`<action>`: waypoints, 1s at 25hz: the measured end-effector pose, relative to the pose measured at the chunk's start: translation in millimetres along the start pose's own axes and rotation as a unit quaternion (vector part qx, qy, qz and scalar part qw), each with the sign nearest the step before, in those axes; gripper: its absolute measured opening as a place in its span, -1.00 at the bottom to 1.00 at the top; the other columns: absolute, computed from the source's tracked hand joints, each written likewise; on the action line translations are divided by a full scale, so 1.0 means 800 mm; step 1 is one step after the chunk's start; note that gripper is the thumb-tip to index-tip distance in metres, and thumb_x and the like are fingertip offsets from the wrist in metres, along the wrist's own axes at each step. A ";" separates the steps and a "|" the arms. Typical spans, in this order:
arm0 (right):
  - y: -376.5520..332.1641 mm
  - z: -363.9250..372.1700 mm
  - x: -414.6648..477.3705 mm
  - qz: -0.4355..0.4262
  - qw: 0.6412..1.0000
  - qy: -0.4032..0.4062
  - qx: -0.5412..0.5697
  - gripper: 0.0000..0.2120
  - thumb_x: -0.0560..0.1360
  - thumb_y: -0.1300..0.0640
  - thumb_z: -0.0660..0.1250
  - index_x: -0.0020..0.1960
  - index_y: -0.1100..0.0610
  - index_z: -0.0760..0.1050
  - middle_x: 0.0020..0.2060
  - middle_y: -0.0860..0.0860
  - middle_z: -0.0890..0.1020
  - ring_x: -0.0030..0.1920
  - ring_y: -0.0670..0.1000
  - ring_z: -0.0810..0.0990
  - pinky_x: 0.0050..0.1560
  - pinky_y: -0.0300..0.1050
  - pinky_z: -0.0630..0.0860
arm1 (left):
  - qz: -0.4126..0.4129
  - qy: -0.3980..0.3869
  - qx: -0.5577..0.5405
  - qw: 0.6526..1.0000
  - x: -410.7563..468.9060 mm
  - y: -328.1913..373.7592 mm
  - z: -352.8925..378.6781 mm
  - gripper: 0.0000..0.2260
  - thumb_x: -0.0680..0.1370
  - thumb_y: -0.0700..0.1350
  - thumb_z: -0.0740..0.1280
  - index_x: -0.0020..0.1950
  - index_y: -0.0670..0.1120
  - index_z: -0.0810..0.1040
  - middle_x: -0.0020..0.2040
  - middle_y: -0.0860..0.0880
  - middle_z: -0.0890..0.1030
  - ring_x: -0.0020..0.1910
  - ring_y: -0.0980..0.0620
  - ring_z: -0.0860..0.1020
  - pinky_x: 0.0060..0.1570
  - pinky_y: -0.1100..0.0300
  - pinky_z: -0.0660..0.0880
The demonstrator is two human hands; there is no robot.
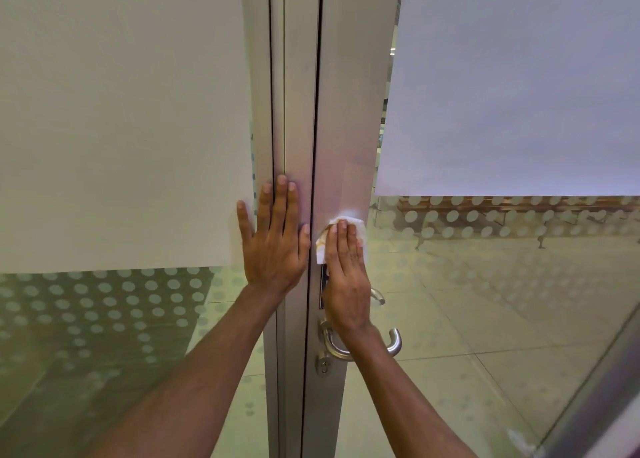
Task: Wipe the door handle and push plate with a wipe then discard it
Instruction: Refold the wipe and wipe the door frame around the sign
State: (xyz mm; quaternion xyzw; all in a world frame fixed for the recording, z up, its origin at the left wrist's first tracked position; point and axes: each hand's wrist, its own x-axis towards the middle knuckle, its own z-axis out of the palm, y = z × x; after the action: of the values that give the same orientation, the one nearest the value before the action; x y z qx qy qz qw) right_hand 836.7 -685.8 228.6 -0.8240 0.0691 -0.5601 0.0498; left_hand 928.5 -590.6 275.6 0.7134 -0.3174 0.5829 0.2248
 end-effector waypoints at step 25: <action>0.019 -0.007 0.010 -0.021 0.998 -0.053 -0.023 -0.42 0.53 0.36 0.06 0.53 0.28 0.04 0.54 0.17 0.07 0.56 0.13 0.00 0.56 0.04 -0.01 | 0.004 0.007 0.004 1.000 -0.001 -0.001 0.002 -0.45 0.68 0.06 -0.11 0.62 -0.09 -0.19 0.62 -0.01 -0.23 0.61 0.00 -0.21 0.53 -0.14 -0.31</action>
State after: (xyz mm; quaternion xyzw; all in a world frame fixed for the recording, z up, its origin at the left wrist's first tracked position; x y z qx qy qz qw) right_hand 833.9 -702.4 235.5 -0.8547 0.0620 -0.5149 0.0223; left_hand 930.1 -591.0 274.6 0.7088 -0.3163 0.5901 0.2222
